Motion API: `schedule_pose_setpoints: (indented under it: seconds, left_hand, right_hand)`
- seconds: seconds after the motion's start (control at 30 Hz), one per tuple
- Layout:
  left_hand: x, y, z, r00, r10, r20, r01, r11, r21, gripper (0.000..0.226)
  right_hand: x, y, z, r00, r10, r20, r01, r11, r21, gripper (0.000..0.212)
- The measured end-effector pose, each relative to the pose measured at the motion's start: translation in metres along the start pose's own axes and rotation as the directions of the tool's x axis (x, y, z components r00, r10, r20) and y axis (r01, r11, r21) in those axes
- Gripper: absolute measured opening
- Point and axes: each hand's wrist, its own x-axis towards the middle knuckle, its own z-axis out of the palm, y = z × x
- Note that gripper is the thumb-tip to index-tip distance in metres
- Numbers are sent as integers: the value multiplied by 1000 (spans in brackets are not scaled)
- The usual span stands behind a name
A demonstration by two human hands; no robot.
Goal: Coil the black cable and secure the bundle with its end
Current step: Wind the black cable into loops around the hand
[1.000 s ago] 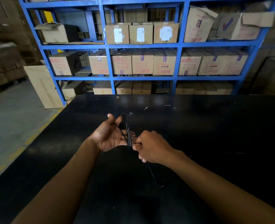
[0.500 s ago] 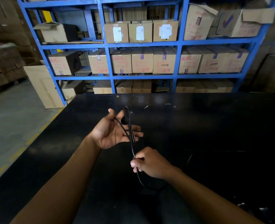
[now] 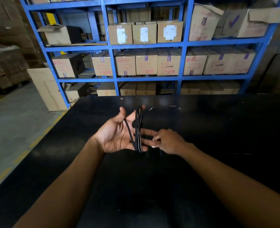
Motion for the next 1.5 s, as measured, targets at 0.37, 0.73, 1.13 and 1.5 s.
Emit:
schedule_pose_setpoints:
  seconds: [0.37, 0.73, 1.13, 1.5]
  left_hand:
    - [2, -10, 10, 976, -182, 117, 160, 972, 174, 71]
    - [15, -37, -12, 955, -295, -1, 294, 952, 82, 71]
    - [5, -38, -42, 928, -182, -325, 130, 976, -176, 64]
    - [5, -28, -48, 895, -46, -445, -56, 975, -214, 67]
  right_hand:
    - [25, -2, -86, 969, -50, -244, -17, 965, -263, 15]
    - [24, -17, -99, 959, -113, -262, 30, 953, -301, 10]
    - [-12, -57, -85, 965, -185, -184, 131, 954, -271, 9]
    - [-45, -71, -43, 985, -128, 113, 115, 987, 114, 21]
